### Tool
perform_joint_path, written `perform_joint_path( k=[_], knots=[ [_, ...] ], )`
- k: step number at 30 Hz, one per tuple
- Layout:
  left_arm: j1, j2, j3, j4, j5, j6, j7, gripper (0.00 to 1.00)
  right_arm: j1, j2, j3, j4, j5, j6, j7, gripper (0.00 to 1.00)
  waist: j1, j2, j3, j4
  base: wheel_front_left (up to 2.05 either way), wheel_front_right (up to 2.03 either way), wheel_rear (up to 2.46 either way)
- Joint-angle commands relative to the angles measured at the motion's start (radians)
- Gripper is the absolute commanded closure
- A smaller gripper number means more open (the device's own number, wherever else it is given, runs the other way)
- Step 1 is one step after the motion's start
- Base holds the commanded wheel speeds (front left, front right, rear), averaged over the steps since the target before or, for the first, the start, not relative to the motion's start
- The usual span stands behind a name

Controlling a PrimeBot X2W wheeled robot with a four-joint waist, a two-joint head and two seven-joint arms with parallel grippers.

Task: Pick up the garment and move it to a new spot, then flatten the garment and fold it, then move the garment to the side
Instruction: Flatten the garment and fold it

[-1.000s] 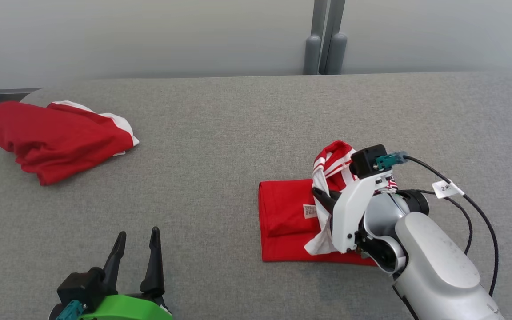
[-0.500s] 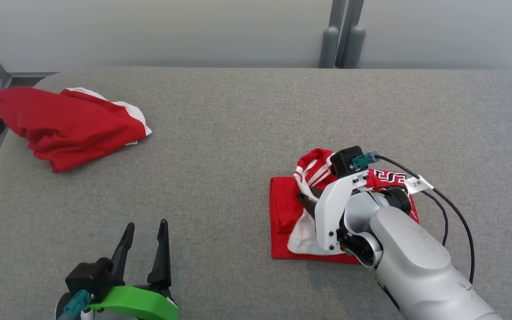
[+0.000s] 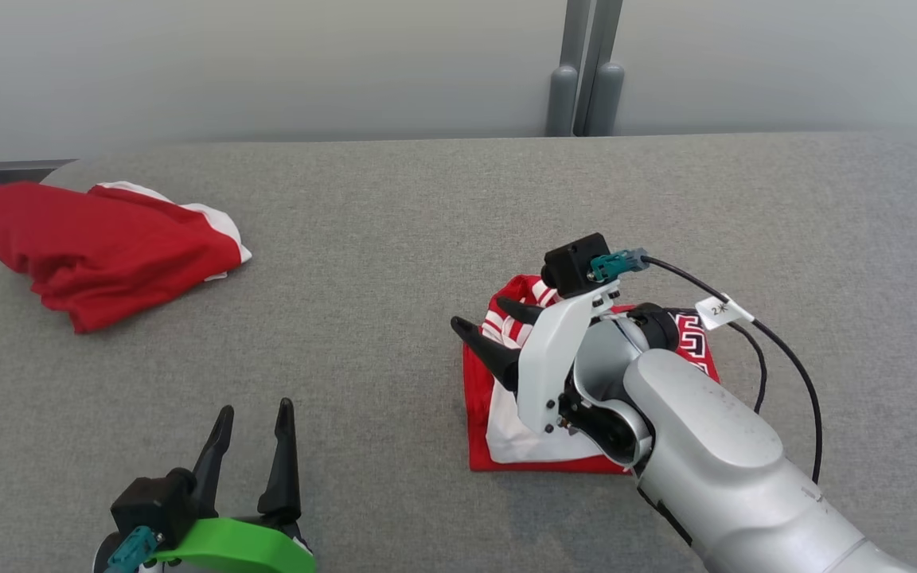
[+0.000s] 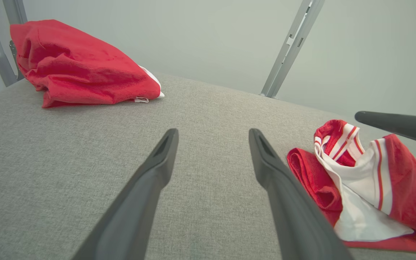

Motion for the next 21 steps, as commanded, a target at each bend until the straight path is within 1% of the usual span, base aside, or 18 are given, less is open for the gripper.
perform_joint_path(
  k=[1,7,8,9,10,11,13,21],
  knots=[
    [0.010,0.006,0.004,-0.003,0.007,0.004,-0.004,0.00,-0.010,-0.002,-0.014,-0.018,0.001,0.000,-0.020,0.00,0.0000,0.0000,-0.013,-0.015,0.00,0.00,0.00],
    [0.024,0.012,0.003,-0.014,0.006,0.009,-0.004,0.00,0.009,-0.013,-0.134,-0.059,-0.048,0.000,-0.109,0.00,0.0000,0.0000,-0.027,-0.032,0.00,0.00,0.00],
    [0.025,0.013,0.002,-0.017,0.006,0.009,-0.004,0.00,0.019,-0.021,-0.157,-0.063,-0.058,0.000,-0.119,0.18,0.0000,0.0000,-0.028,-0.033,0.00,0.00,0.00],
    [0.026,0.014,0.002,-0.019,0.006,0.010,-0.003,0.00,0.029,-0.026,-0.181,-0.068,-0.065,0.000,-0.129,0.52,0.0000,0.0000,-0.028,-0.035,0.00,0.00,0.00],
    [0.028,0.016,0.001,-0.022,0.006,0.010,-0.003,0.00,0.038,-0.031,-0.204,-0.071,-0.071,0.000,-0.135,0.69,0.0000,0.0000,-0.028,-0.037,0.00,0.00,0.00],
    [0.028,0.016,0.001,-0.022,0.006,0.010,-0.003,0.00,0.038,-0.031,-0.204,-0.071,-0.071,0.000,-0.135,0.69,0.0000,0.0000,-0.028,-0.037,0.00,0.00,0.00],
    [0.030,0.018,-0.001,-0.025,0.007,0.011,0.000,0.00,0.057,-0.043,-0.250,-0.082,-0.081,0.000,-0.148,1.00,0.0000,0.0000,-0.027,-0.037,0.00,0.00,0.00],
    [0.026,0.023,-0.014,-0.042,0.013,0.013,0.009,0.00,0.191,-0.084,-0.422,-0.133,-0.089,0.000,-0.190,1.00,0.0000,0.0000,-0.011,-0.024,0.00,0.00,0.00]
  ],
)
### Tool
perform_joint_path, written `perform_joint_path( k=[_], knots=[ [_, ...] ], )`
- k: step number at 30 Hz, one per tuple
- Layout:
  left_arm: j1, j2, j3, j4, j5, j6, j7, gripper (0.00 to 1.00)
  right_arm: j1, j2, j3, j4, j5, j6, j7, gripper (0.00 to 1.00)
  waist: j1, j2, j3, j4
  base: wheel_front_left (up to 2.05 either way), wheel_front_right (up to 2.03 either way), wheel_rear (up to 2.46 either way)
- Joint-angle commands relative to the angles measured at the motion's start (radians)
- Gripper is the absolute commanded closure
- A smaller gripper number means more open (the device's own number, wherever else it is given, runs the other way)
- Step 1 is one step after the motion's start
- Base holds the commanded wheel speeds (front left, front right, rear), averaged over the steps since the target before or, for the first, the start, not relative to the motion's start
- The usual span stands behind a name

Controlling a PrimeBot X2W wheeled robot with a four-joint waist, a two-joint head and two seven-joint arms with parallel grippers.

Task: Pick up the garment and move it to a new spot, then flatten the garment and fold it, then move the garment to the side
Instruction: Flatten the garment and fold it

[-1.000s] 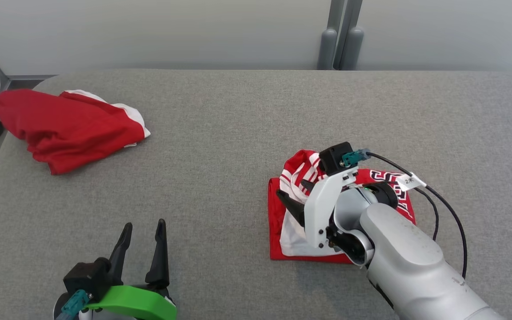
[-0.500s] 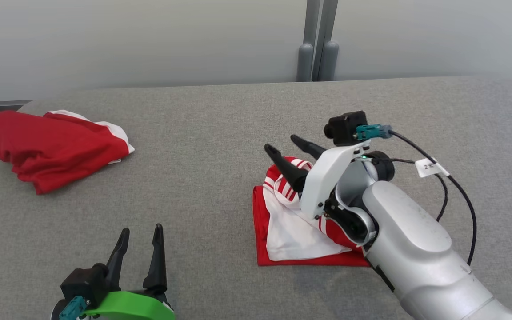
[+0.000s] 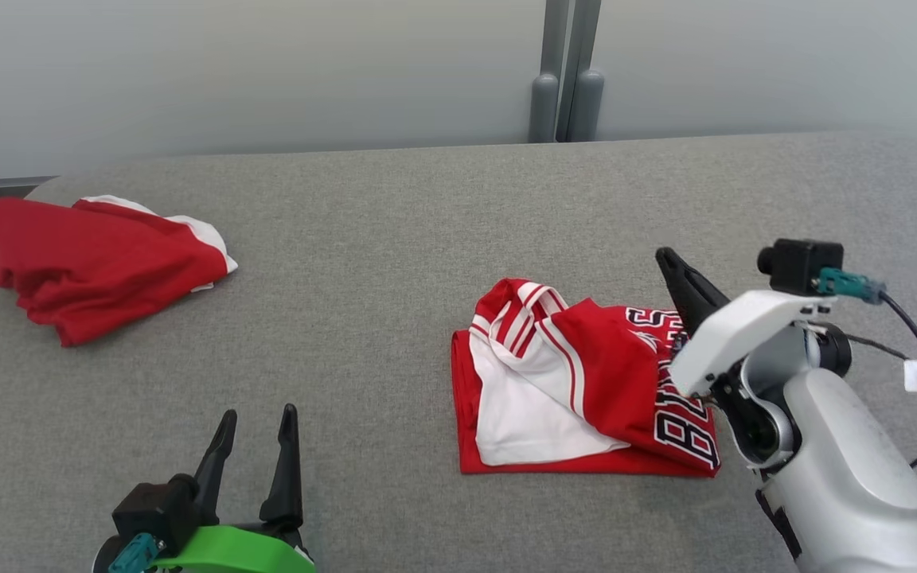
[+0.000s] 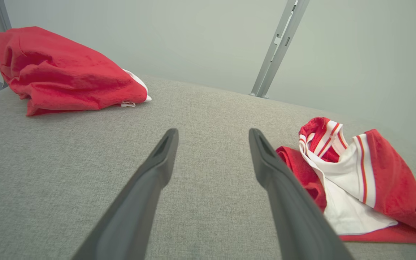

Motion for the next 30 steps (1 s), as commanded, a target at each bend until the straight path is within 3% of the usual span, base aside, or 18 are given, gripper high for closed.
perform_joint_path(
  k=[1,11,20,30],
  knots=[
    [0.002,0.005,0.001,-0.003,0.009,0.003,0.001,0.00,0.026,-0.008,-0.012,-0.006,0.002,0.000,-0.010,1.00,0.0000,0.0000,0.006,0.005,0.00,0.00,0.00],
    [-0.017,0.008,-0.010,-0.009,0.011,0.008,0.008,0.00,0.176,0.006,-0.096,0.025,-0.014,0.000,-0.054,1.00,0.0000,0.0000,0.036,0.041,0.00,0.00,0.00],
    [-0.018,0.016,-0.015,-0.011,0.011,0.012,0.012,0.00,0.168,0.029,-0.109,0.134,-0.017,0.000,-0.079,1.00,0.0000,0.0000,0.041,0.081,0.00,0.00,0.00],
    [-0.001,0.025,-0.014,-0.013,-0.001,0.019,0.014,0.00,0.090,0.058,0.017,0.204,0.007,0.000,-0.114,1.00,0.0000,0.0000,0.026,0.107,0.00,0.00,0.00]
  ],
)
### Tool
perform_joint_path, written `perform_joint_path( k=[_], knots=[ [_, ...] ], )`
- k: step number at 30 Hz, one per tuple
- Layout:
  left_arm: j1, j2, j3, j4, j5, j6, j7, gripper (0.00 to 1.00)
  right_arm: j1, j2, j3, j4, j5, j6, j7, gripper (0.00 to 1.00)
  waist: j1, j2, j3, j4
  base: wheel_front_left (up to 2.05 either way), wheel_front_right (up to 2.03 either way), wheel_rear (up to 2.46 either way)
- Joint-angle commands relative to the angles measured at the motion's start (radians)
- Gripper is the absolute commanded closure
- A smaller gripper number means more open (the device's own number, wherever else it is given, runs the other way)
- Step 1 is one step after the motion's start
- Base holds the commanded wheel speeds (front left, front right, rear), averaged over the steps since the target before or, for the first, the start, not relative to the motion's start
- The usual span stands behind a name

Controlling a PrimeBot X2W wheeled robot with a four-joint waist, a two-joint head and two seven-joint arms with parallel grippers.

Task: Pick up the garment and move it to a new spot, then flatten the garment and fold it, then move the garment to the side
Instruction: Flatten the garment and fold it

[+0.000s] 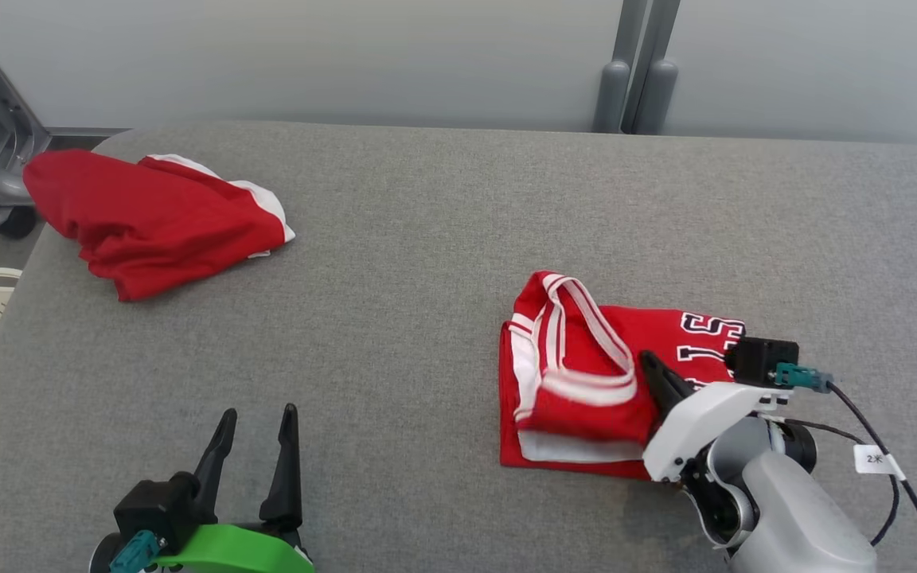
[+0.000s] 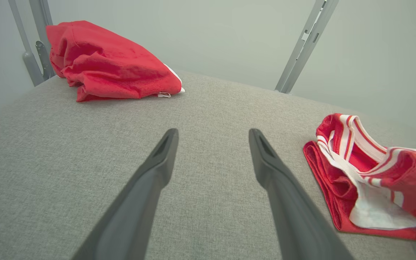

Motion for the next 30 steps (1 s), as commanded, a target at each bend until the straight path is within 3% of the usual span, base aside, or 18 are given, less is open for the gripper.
perform_joint_path(
  k=[1,13,23,24,27,28,30],
  knots=[
    [0.006,0.008,0.001,-0.002,-0.007,0.007,0.000,0.00,-0.019,0.006,0.043,0.017,0.010,0.000,-0.009,1.00,0.0000,0.0000,-0.007,0.003,0.00,0.00,0.00],
    [0.019,0.014,0.006,-0.008,-0.014,0.015,0.002,0.00,-0.056,0.010,0.338,0.098,-0.002,0.000,-0.044,1.00,0.0000,0.0000,-0.019,0.000,0.00,0.00,0.00],
    [0.030,0.015,0.011,-0.012,-0.016,0.021,-0.006,0.00,-0.132,-0.048,0.354,0.068,-0.009,0.000,-0.171,1.00,0.0000,0.0000,-0.036,-0.041,0.00,0.00,0.00],
    [0.031,0.014,0.011,-0.013,-0.016,0.022,-0.007,0.00,-0.134,-0.055,0.344,0.059,-0.013,0.000,-0.180,0.95,0.0000,0.0000,-0.039,-0.047,0.00,0.00,0.00],
    [0.030,0.013,0.011,-0.016,-0.016,0.024,-0.008,0.00,-0.130,-0.077,0.299,0.033,-0.025,0.000,-0.201,0.49,0.0000,0.0000,-0.049,-0.065,0.00,0.00,0.00],
    [0.031,0.013,0.011,-0.017,-0.016,0.023,-0.007,0.00,-0.124,-0.084,0.280,0.023,-0.029,0.000,-0.205,0.00,0.0000,0.0000,-0.052,-0.071,0.00,0.00,0.00],
    [0.035,0.013,0.011,-0.018,-0.017,0.025,-0.009,0.00,-0.107,-0.096,0.242,0.007,-0.038,0.000,-0.208,0.00,0.0000,0.0000,-0.058,-0.082,0.00,0.00,0.00]
  ],
)
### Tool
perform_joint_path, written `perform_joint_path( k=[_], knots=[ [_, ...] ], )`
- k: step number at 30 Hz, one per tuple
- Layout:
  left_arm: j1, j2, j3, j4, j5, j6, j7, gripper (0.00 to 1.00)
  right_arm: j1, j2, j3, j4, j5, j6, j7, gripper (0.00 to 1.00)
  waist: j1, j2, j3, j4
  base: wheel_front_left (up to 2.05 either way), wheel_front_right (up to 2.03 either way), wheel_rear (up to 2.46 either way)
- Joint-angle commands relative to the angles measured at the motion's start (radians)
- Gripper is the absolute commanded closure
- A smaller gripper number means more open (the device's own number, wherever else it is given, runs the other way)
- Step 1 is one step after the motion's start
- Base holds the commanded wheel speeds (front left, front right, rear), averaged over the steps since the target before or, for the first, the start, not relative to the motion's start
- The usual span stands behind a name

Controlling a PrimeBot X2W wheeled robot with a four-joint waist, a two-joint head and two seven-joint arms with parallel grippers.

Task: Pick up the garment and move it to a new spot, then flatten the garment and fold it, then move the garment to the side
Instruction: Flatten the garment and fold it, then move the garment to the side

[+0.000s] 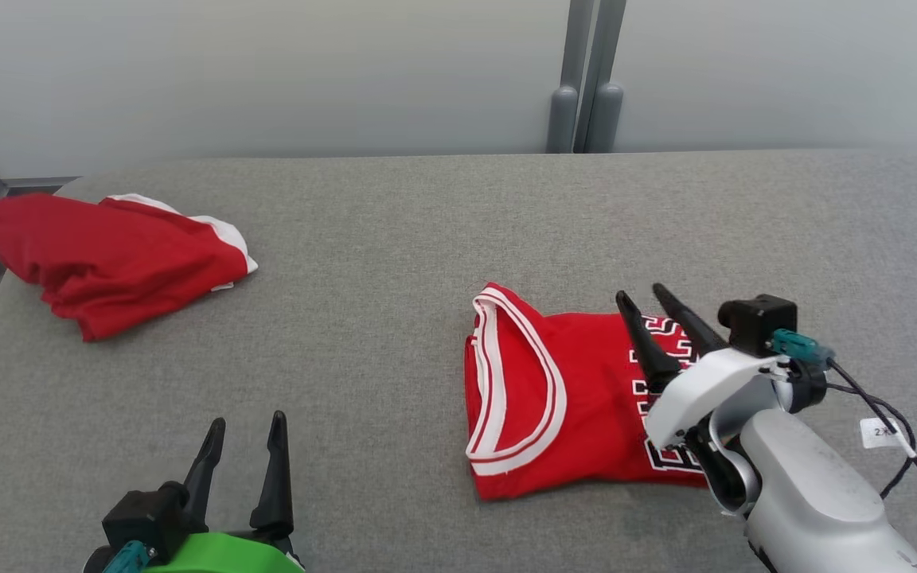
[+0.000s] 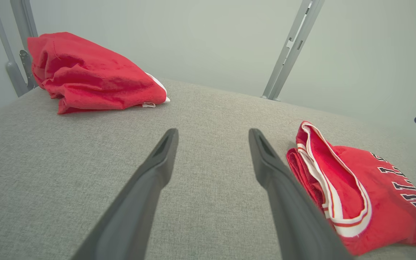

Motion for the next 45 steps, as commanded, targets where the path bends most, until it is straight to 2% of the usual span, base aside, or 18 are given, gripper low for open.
perform_joint_path(
  k=[1,7,9,10,16,24,30,42,43,44,45],
  knots=[
    [0.013,0.002,0.003,-0.002,0.000,0.003,-0.005,0.00,0.027,-0.012,-0.027,-0.013,-0.011,0.000,-0.004,0.00,0.0000,0.0000,-0.012,-0.020,0.00,0.00,0.00],
    [0.020,0.006,0.007,-0.009,-0.001,0.011,-0.006,0.00,0.090,-0.071,-0.127,-0.065,-0.028,0.000,0.081,0.00,0.0000,0.0000,-0.018,-0.052,0.00,0.00,0.00],
    [0.019,0.007,0.008,-0.010,-0.001,0.010,-0.007,0.00,0.105,-0.088,-0.143,-0.080,-0.025,0.000,0.132,0.00,0.0000,0.0000,-0.017,-0.056,0.00,0.00,0.00],
    [0.018,0.009,0.007,-0.010,0.001,0.010,-0.008,0.00,0.120,-0.108,-0.154,-0.100,-0.009,0.000,0.193,0.00,0.0000,0.0000,-0.015,-0.059,0.00,0.00,0.00],
    [0.003,0.009,0.004,-0.009,0.008,0.007,-0.010,0.00,0.147,-0.167,-0.160,-0.165,0.051,0.000,0.381,0.00,0.0000,0.0000,0.004,-0.052,0.00,0.00,0.00],
    [-0.020,0.000,-0.001,-0.004,0.010,0.007,-0.010,0.00,0.144,-0.199,-0.173,-0.194,0.124,0.000,0.549,0.00,0.0000,0.0000,0.034,-0.020,0.00,0.00,0.00],
    [-0.037,-0.005,-0.003,0.004,0.012,0.000,-0.013,0.00,0.106,-0.200,-0.193,-0.152,0.153,0.000,0.620,0.00,0.0000,0.0000,0.067,0.018,0.00,0.00,0.00],
    [-0.065,-0.012,-0.001,0.020,0.016,-0.013,-0.016,0.00,0.030,-0.194,-0.184,-0.030,0.191,0.000,0.687,0.00,0.0000,0.0000,0.107,0.070,0.00,0.00,0.00],
    [-0.065,-0.012,0.000,0.022,0.017,-0.015,-0.016,0.00,0.026,-0.194,-0.179,-0.021,0.195,0.000,0.687,0.06,0.0000,0.0000,0.108,0.071,0.00,0.00,0.00],
    [-0.066,-0.013,0.001,0.024,0.017,-0.016,-0.017,0.00,0.021,-0.194,-0.175,-0.015,0.197,0.000,0.685,0.21,0.0000,0.0000,0.108,0.072,0.00,0.00,0.00],
    [-0.067,-0.014,0.001,0.026,0.017,-0.017,-0.017,0.00,0.018,-0.193,-0.169,-0.009,0.199,0.000,0.682,0.49,0.0000,0.0000,0.109,0.073,0.00,0.00,0.00]
  ],
)
